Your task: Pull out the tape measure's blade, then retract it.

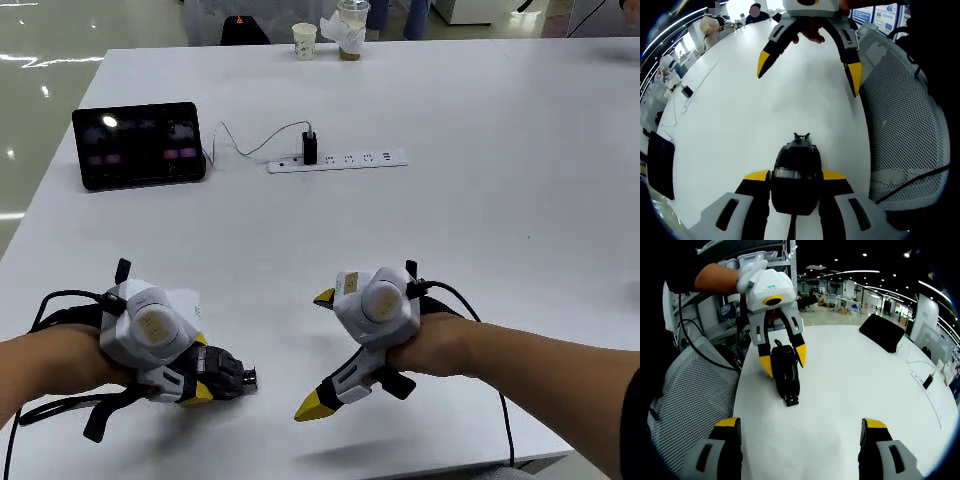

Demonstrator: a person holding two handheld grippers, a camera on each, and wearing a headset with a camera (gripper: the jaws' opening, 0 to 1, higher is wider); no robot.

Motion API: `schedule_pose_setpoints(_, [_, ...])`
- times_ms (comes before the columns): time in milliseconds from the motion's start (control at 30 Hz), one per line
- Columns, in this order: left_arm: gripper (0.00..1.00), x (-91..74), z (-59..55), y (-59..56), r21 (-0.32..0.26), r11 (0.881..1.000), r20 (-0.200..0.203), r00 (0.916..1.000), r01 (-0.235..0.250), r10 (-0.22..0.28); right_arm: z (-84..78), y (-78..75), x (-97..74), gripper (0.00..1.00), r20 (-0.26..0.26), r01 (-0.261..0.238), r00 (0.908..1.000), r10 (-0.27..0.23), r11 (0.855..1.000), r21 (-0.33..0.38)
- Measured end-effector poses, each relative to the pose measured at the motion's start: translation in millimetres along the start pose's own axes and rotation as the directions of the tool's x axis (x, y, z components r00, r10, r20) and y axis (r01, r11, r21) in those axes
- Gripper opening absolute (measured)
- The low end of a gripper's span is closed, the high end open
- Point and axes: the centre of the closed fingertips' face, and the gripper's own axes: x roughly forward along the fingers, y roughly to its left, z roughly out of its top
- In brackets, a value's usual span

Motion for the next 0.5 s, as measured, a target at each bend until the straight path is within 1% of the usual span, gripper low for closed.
schedule_pose_setpoints(167, [0.32,0.7,-0.6,0.6,-0.034,0.999,-0.002,1.0000,-0.009,0.008,1.1,3.2,5.9,0.99,-0.013,-0.019,0.9997,0.019,1.000,-0.012])
schedule_pose_setpoints(200, [0.32,0.9,-0.3,0.4,-0.038,0.999,0.000,0.9999,-0.011,0.011,-0.4,6.8,8.4,0.99,-0.021,-0.036,0.9992,0.035,0.999,-0.012])
schedule_pose_setpoints(367, [0.32,0.7,-0.1,0.3,-0.053,0.998,0.011,0.9998,-0.018,0.019,-11.6,18.9,20.1,0.99,-0.078,-0.072,0.9946,0.068,0.997,-0.042])
schedule_pose_setpoints(500, [0.32,1.2,-0.9,0.1,-0.040,0.999,-0.005,0.9998,-0.018,0.018,-8.4,20.1,26.9,0.99,-0.059,-0.064,0.9963,0.062,0.998,-0.017])
